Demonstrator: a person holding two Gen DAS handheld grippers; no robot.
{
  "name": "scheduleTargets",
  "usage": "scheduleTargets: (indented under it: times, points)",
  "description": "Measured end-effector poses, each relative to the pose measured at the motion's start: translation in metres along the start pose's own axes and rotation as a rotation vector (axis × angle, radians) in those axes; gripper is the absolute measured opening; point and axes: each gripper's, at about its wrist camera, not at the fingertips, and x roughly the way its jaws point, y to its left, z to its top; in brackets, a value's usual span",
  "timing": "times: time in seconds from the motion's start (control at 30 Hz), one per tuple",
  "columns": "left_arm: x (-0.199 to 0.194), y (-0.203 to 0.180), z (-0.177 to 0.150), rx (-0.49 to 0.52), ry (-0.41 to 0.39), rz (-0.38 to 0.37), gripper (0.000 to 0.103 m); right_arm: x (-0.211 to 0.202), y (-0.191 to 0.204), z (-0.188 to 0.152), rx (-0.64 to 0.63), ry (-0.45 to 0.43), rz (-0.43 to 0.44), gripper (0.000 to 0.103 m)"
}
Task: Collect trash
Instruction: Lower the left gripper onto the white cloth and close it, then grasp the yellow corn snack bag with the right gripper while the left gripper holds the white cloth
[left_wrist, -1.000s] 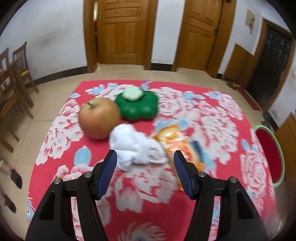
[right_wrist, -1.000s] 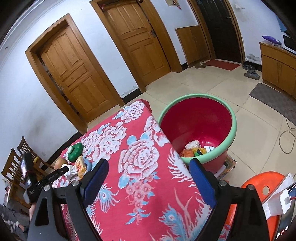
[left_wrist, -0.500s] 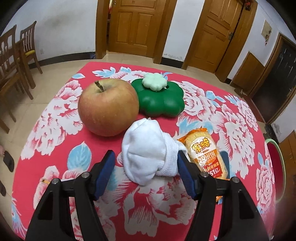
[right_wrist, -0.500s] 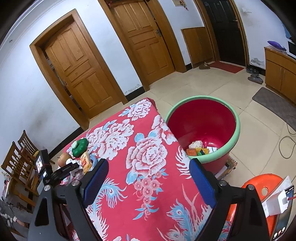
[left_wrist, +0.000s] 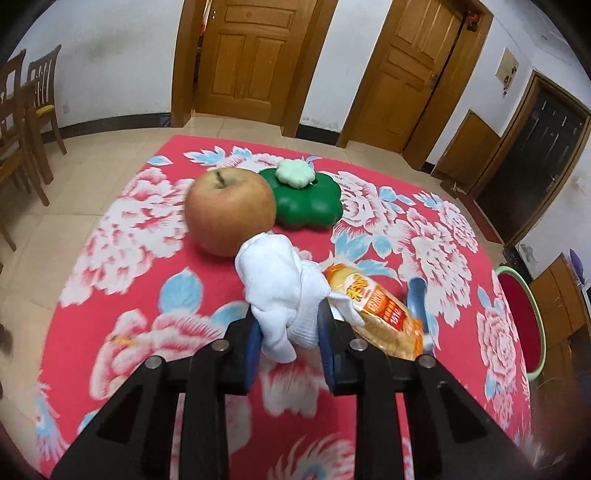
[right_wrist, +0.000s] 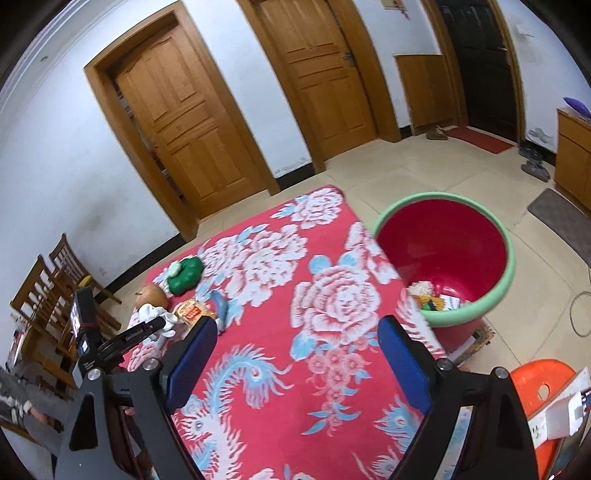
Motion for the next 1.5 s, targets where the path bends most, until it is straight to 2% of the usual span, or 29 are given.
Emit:
scheduleTargets:
  times: [0.27,0.63,1.07,1.23,1.33,1.5]
  points:
    - [-0.039,0.022,-0.015,0.014,-0.042,0.045,0.027,0.025,0.046,-0.001,-0.101,0.049,0.064,0.091]
    - [-0.064,0.053,-0.036,-0.016,-0.05,0.113,0.027,0.083,0.104,-0.011,-0.235,0.146,0.147,0.091]
    - [-0.061,0.062,-0.053,-0.037,-0.028,0.097,0.027,0.168,0.15,-0.023,-0.429,0.324,0.222,0.09]
    - [-0.06,0.063,-0.057,-0.046,-0.022,0.096,0.027,0.187,0.167,-0.027,-0.516,0.331,0.243,0.09]
    - [-0.056,0.063,-0.061,-0.049,-0.008,0.094,0.027,0.197,0.176,-0.031,-0.569,0.337,0.237,0.086]
    - [-0.056,0.061,-0.066,-0.045,-0.001,0.089,0.027,0.212,0.179,-0.036,-0.597,0.363,0.231,0.083]
